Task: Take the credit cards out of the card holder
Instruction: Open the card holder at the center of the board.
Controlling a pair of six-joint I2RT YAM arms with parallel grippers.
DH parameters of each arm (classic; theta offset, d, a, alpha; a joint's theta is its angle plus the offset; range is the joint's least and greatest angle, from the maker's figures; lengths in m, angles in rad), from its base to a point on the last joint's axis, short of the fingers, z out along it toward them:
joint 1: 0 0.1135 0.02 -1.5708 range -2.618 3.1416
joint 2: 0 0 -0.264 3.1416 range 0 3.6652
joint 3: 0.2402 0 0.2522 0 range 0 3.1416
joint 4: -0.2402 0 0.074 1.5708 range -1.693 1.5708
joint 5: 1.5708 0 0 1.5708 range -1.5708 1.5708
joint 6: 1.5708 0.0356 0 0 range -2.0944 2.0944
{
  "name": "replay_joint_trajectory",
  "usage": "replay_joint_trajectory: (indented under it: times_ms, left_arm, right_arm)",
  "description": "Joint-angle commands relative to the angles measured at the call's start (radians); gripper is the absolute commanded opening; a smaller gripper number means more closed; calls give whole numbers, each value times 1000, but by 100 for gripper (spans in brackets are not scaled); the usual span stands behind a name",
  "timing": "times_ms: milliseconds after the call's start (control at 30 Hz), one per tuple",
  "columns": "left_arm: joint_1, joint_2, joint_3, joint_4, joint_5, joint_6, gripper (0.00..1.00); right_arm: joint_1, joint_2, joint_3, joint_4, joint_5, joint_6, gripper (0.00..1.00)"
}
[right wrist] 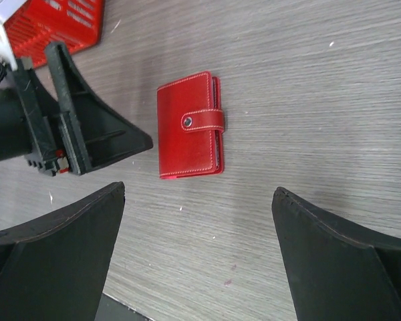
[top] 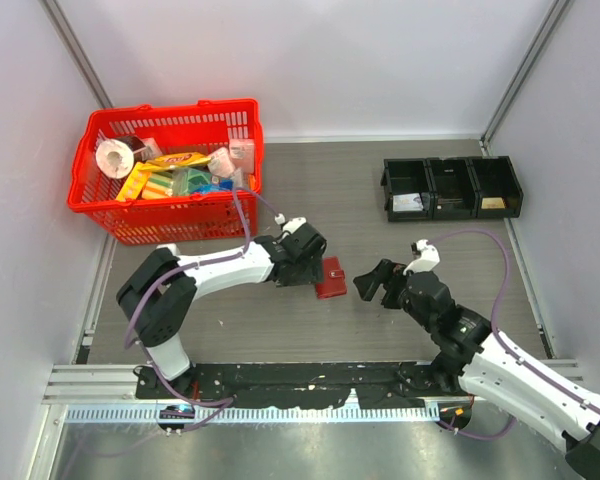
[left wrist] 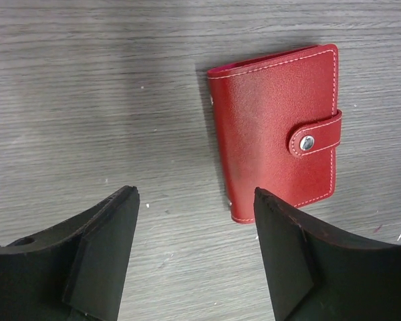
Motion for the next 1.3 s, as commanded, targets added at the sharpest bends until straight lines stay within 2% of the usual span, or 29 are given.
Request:
replay_joint_trajectory:
  times_ms: [0,133,267,333,533,633,767,833,967,1267]
  left_arm:
    - [4,38,47,67,30,-39,72]
    - [7,62,58,78,24,-48,70]
    - [11,90,67,79,28,-57,66]
    - [13,97,69,79,32,-62,66]
    - [20,104,54,82,44,-63,64]
    - [30,104,41,99,64,-70,61]
    - [40,107,28,124,85,-74,56]
    - [42,108,23,131,90,-73,55]
    - [46,108,9,150,104,-76,53]
    - [60,119,-5,170,133,-77,52]
  right_arm:
    - [5,51,-3,92,-106,-44,96]
    - [5,46,-12,147,-139,-75,99]
    - [5,90,20,120,-81,-92,97]
    - [5,158,55,121,-73,-113,90]
    - [-5,418,216,103,-45,-178,80]
    - [-67,529,296,86,-120,-199,73]
    - [-139,685,392,72,-223,-198,56]
    - [-142,742,434,58,-243,-209,49]
    - [-142,839,500,37,-314,-210,39]
    - [-128,988,581,-1,-363,-212,40]
